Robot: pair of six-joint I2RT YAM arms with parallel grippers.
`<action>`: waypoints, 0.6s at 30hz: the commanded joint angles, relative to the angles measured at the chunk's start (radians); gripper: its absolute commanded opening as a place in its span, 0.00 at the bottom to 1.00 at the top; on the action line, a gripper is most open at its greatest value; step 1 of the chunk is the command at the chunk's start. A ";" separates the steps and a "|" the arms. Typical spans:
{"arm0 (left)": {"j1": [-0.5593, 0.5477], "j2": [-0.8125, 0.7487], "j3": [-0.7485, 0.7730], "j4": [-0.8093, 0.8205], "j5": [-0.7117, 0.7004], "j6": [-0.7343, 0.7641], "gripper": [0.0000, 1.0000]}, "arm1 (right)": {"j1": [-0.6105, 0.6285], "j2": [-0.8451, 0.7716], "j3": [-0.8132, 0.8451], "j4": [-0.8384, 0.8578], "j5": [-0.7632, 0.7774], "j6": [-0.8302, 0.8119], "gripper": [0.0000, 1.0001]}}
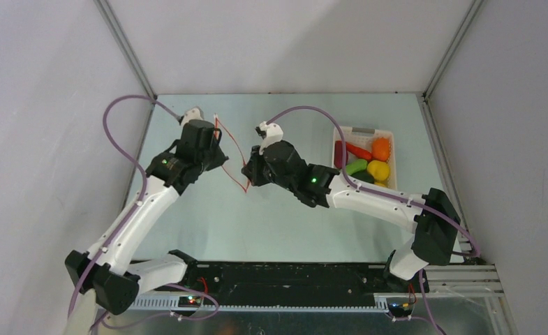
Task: Place the food in the zip-top bag and seal the zipper
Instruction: Open the zipper of the food storage bag.
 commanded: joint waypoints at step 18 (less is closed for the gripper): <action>-0.285 0.195 0.364 -0.300 -0.118 0.411 0.00 | -0.124 -0.009 0.006 -0.013 -0.007 0.046 0.64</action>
